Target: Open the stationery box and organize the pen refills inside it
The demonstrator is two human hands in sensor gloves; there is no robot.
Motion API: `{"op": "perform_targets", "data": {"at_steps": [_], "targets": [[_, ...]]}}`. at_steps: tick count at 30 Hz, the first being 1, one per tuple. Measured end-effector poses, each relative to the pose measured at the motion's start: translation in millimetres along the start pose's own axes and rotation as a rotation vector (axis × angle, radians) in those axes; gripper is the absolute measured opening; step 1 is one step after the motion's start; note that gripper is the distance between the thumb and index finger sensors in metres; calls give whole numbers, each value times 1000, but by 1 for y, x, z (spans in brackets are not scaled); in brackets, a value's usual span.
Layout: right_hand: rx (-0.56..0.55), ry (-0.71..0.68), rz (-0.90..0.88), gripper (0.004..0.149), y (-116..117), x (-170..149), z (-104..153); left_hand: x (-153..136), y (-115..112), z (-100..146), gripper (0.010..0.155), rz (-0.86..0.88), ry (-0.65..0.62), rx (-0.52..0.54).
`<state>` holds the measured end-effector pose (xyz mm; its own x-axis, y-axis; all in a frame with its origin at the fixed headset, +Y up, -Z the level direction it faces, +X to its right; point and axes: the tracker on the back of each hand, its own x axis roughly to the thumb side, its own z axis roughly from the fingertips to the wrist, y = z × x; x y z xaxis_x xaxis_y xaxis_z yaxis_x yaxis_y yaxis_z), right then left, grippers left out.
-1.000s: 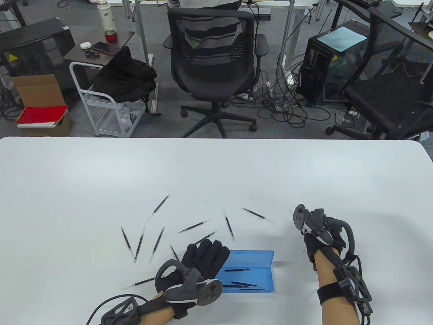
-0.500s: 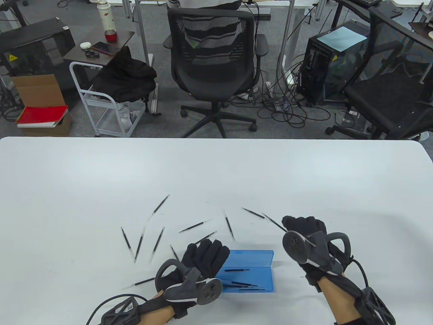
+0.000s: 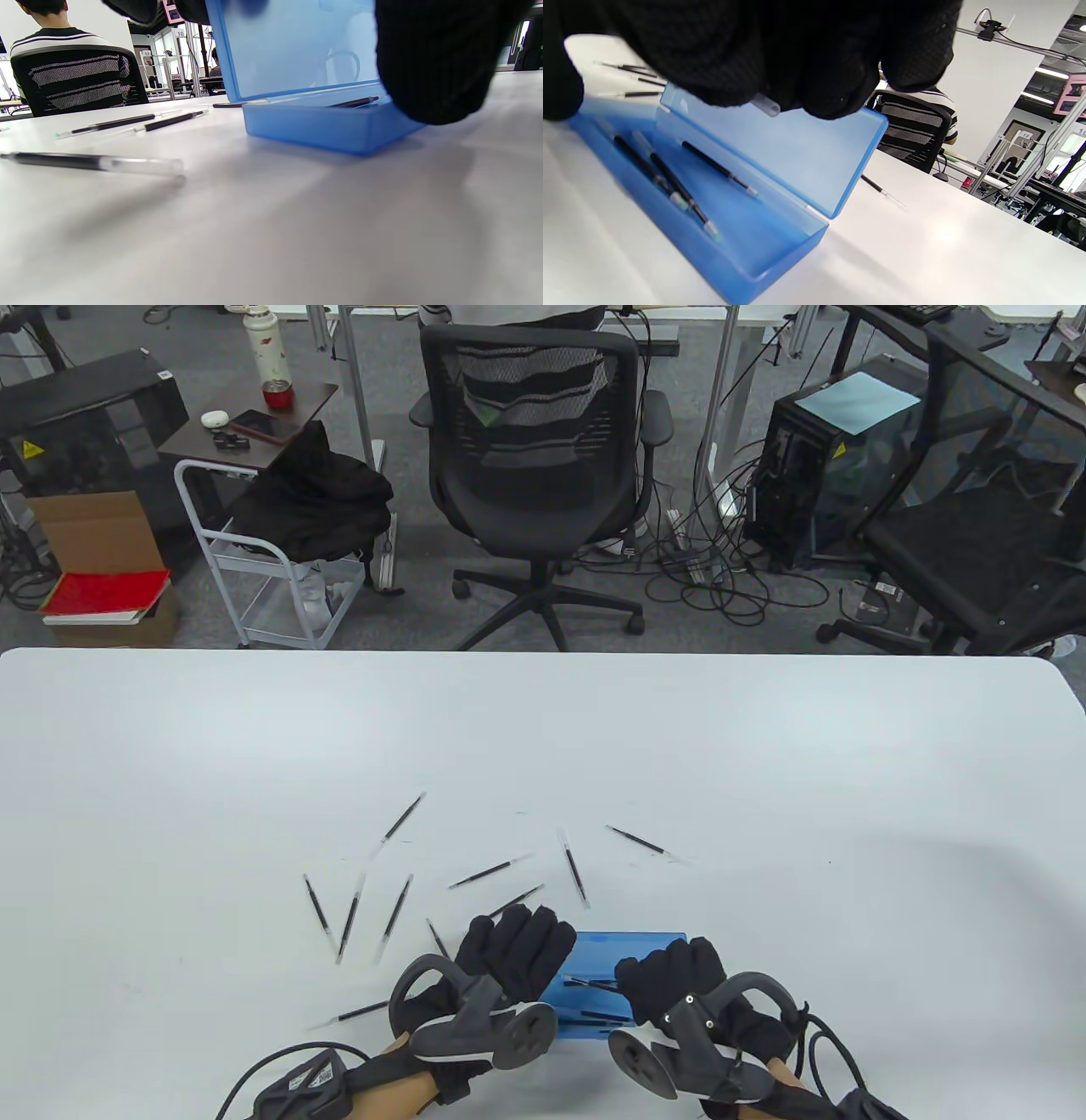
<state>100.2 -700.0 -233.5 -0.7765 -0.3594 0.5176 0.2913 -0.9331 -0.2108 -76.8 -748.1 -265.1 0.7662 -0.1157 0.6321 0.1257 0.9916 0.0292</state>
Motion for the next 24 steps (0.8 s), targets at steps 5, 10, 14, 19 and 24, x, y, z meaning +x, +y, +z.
{"op": "perform_targets", "data": {"at_steps": [5,10,14,19,24], "targets": [[39,-50,9,57,9,12,-9,0,0,0,115,2,0,0],[47,-79,45,57,17,22,-15,0,0,0,115,1,0,1],[52,-86,82,57,23,27,-19,0,0,0,115,3,-1,0],[54,-92,79,57,25,30,-23,-1,0,0,115,2,-1,1],[53,-94,87,57,25,32,-26,0,0,0,115,2,-1,0]]}}
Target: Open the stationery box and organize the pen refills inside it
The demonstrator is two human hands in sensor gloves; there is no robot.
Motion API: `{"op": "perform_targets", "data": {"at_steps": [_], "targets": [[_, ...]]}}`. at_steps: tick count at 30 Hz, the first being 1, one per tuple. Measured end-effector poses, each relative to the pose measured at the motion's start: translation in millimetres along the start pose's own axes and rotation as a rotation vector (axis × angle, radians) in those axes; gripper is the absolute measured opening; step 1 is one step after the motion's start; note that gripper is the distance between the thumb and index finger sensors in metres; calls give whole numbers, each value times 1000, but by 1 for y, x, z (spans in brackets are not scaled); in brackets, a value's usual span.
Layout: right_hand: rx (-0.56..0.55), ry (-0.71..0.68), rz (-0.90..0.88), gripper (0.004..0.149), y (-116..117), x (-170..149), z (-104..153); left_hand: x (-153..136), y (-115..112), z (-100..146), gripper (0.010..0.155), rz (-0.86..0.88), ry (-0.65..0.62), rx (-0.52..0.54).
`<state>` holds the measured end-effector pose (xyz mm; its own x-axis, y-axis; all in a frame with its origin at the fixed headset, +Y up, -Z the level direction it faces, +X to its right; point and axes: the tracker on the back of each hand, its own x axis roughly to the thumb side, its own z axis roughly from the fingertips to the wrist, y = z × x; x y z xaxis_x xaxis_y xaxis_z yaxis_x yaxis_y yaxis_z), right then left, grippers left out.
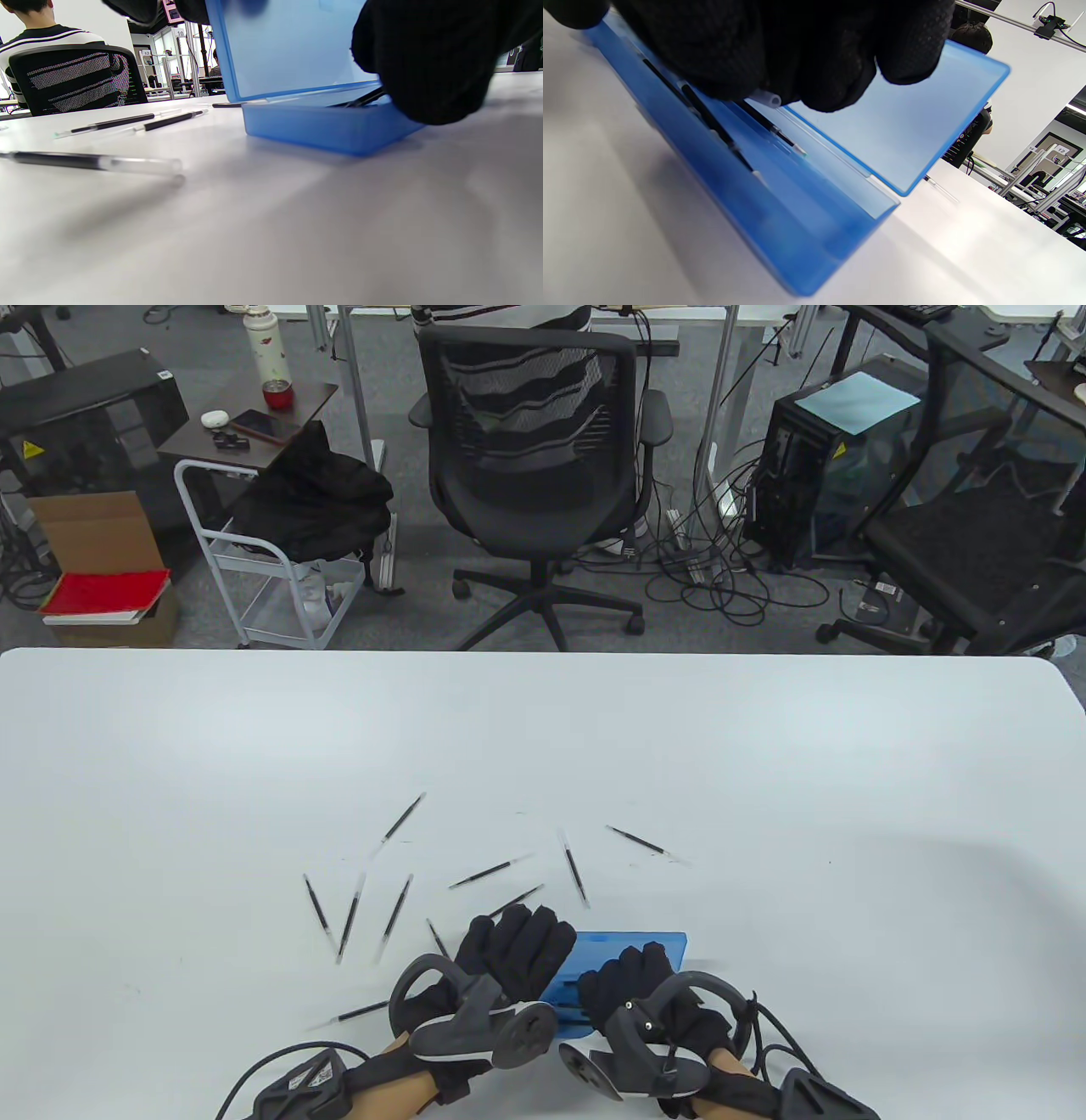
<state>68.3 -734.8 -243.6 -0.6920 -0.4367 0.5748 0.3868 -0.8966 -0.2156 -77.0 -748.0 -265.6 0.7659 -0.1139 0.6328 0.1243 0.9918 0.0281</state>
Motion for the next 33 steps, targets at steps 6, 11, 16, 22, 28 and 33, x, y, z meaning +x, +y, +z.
{"op": "perform_targets", "data": {"at_steps": [6,11,16,22,28,33], "targets": [[-16,5,3,57,-6,1,3,0,0,0,115,-1,0,0],[-71,29,-52,55,-26,-12,10,0,0,0,115,-2,1,0],[-148,132,-86,55,-48,-45,9,0,0,0,115,-1,1,-1],[-134,286,-67,54,-49,-98,-13,0,0,0,115,-8,1,2],[-7,388,-67,53,-20,-142,-47,1,1,1,115,-6,2,0],[93,419,-114,54,16,-161,-69,1,1,1,115,-6,1,1]]}}
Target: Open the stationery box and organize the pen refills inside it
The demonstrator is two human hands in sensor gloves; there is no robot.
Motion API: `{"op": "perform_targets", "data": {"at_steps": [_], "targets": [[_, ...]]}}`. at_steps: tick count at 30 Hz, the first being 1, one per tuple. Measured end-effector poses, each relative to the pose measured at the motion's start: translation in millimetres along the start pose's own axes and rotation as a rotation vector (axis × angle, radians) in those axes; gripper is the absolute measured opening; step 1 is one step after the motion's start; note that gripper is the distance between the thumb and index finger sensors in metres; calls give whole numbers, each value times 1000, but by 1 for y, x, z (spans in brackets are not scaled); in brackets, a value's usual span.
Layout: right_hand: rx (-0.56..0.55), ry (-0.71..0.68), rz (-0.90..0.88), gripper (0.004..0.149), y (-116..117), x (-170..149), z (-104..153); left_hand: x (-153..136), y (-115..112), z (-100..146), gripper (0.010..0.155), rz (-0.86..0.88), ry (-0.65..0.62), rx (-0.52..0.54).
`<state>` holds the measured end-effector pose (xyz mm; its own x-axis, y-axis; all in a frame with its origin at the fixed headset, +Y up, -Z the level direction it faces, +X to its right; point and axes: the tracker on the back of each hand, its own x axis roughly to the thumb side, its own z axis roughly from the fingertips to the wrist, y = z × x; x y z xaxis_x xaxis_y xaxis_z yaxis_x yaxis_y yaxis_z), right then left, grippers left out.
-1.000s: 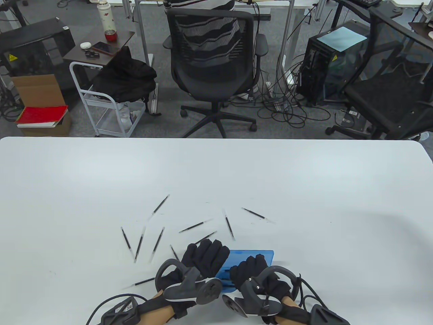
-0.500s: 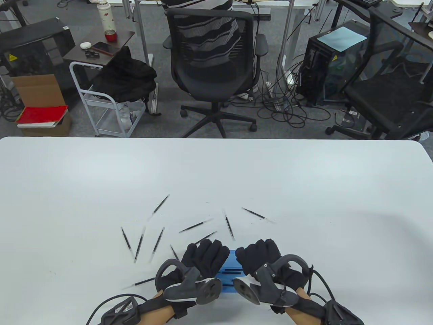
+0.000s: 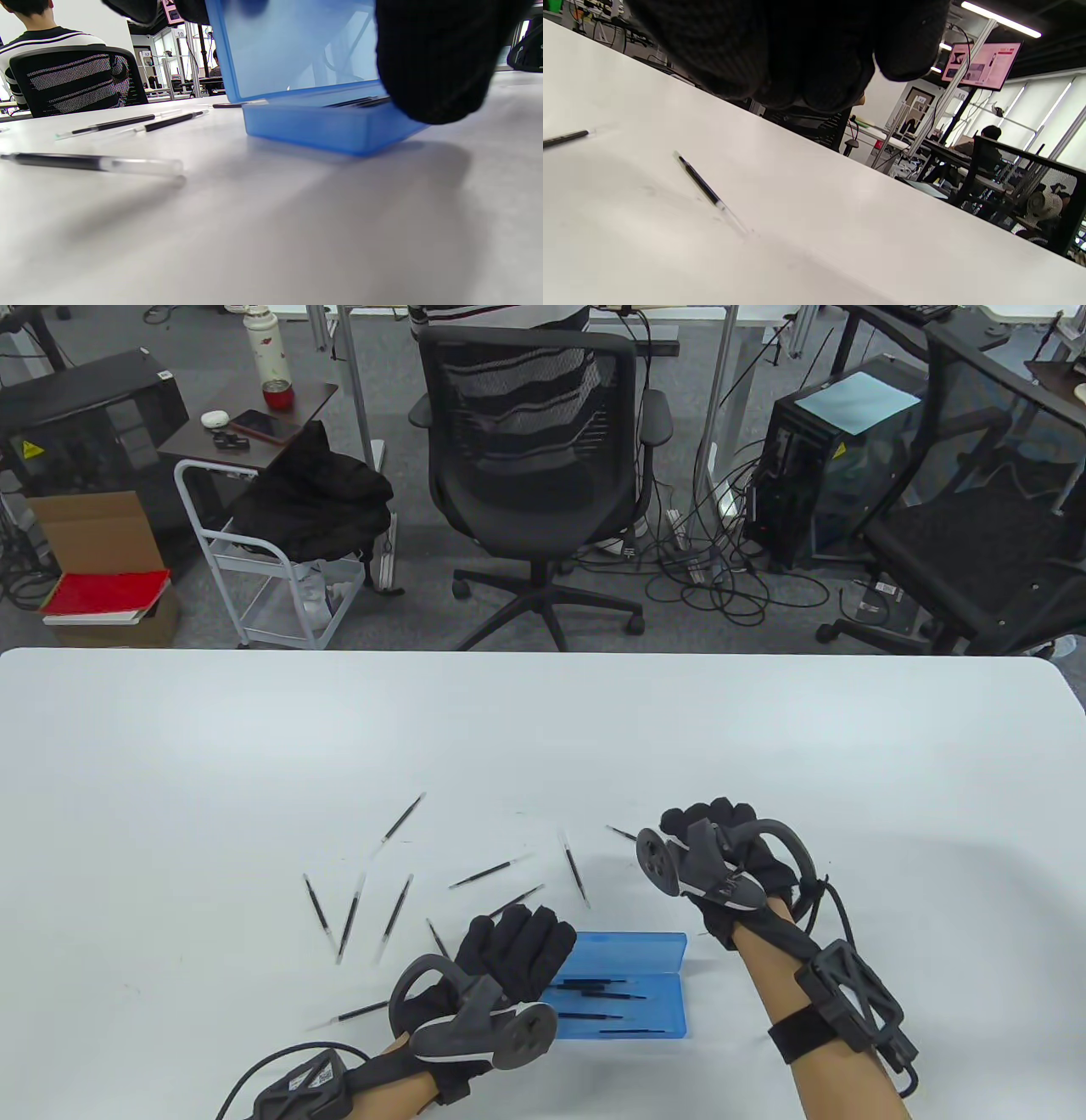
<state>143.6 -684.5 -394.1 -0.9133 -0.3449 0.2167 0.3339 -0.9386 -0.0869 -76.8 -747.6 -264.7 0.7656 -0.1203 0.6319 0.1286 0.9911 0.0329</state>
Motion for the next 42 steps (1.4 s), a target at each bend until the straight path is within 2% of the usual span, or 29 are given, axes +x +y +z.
{"op": "perform_targets", "data": {"at_steps": [6,14,28,42], "targets": [[116,11,-15,59,40,-1,-25,0,0,0,115,7,-2,-1],[188,12,-41,60,60,9,-38,0,0,0,115,6,-3,-1],[152,29,8,51,62,15,-40,0,0,0,115,3,-2,3],[150,48,-35,56,60,12,-40,0,0,0,115,3,-2,4]]}}
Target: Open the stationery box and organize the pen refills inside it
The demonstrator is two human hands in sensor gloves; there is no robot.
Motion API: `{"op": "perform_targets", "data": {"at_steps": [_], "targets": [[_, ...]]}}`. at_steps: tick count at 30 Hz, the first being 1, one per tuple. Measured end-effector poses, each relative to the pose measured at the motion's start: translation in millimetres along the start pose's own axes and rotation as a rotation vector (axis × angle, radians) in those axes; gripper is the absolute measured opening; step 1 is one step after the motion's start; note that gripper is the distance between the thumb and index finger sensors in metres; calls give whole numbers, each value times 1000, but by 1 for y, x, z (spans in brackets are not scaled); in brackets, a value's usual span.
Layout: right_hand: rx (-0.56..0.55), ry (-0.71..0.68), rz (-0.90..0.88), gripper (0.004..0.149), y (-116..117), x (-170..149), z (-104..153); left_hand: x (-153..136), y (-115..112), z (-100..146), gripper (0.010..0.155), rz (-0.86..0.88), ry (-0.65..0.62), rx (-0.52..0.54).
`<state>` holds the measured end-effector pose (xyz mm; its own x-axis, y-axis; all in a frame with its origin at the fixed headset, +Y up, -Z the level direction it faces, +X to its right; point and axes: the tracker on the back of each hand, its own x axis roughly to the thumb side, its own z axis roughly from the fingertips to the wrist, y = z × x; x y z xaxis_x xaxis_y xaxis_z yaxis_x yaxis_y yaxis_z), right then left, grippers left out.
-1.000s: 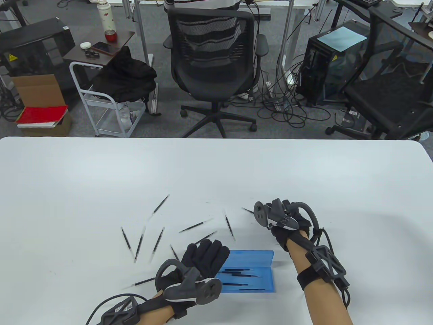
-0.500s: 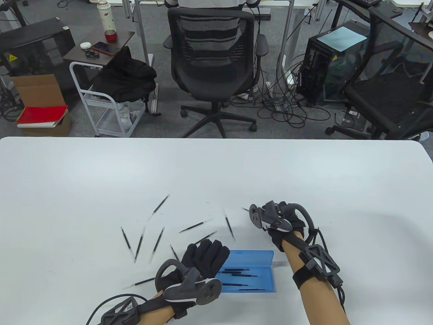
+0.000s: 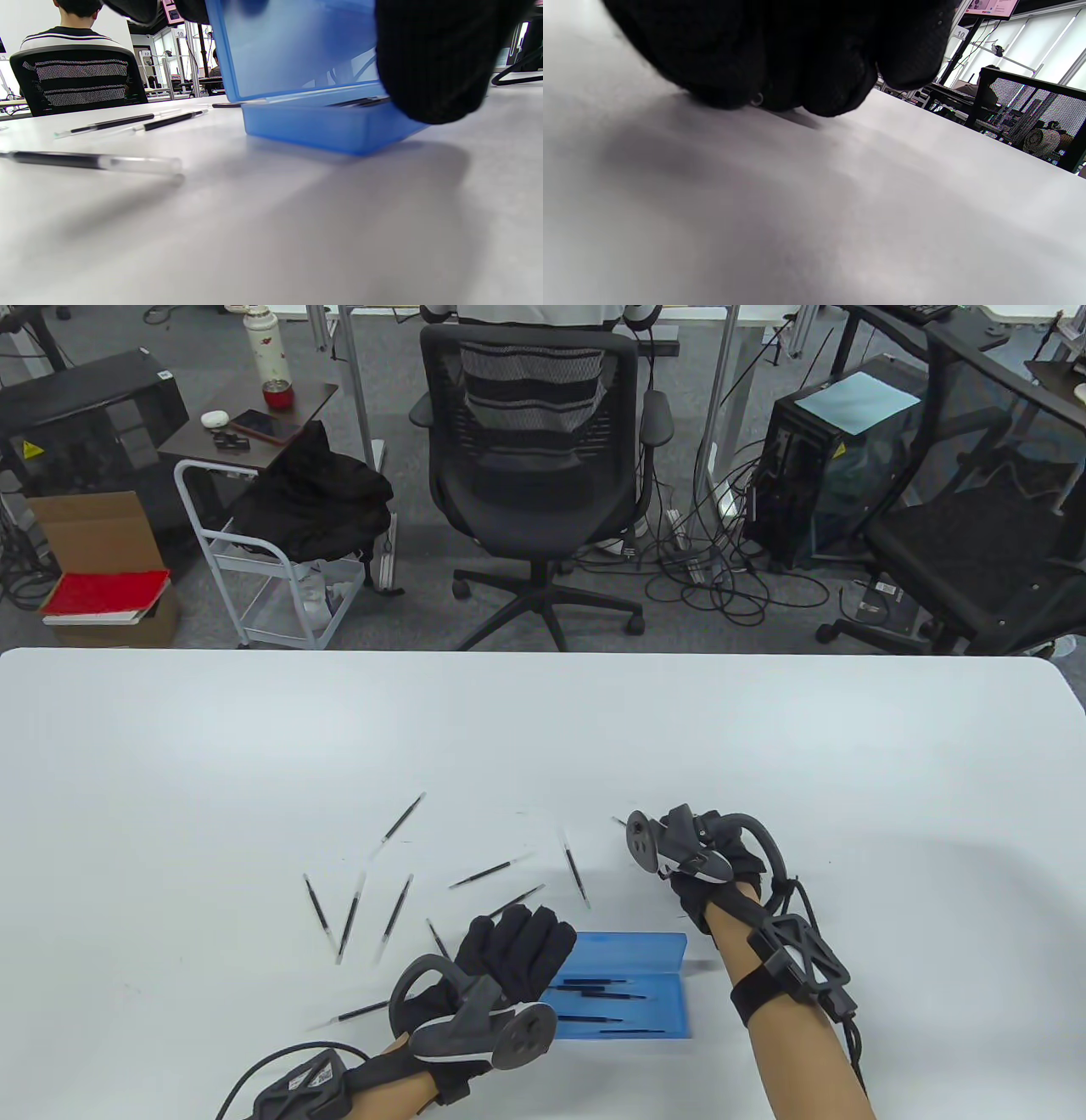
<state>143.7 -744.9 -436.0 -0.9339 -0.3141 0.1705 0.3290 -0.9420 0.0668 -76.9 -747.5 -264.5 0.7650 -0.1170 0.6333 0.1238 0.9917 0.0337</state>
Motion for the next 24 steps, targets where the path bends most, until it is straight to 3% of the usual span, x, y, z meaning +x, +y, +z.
{"op": "perform_targets", "data": {"at_steps": [5,11,17,24], "targets": [[-42,-12,-29,56,-11,-7,7,0,0,0,115,4,0,-3],[-168,-73,-68,57,-42,-14,35,0,0,0,115,3,1,-2],[-304,-174,-88,57,-71,-16,90,0,0,0,115,-1,2,-3],[-389,-319,-115,57,-74,0,160,0,0,0,116,0,4,-10]]}}
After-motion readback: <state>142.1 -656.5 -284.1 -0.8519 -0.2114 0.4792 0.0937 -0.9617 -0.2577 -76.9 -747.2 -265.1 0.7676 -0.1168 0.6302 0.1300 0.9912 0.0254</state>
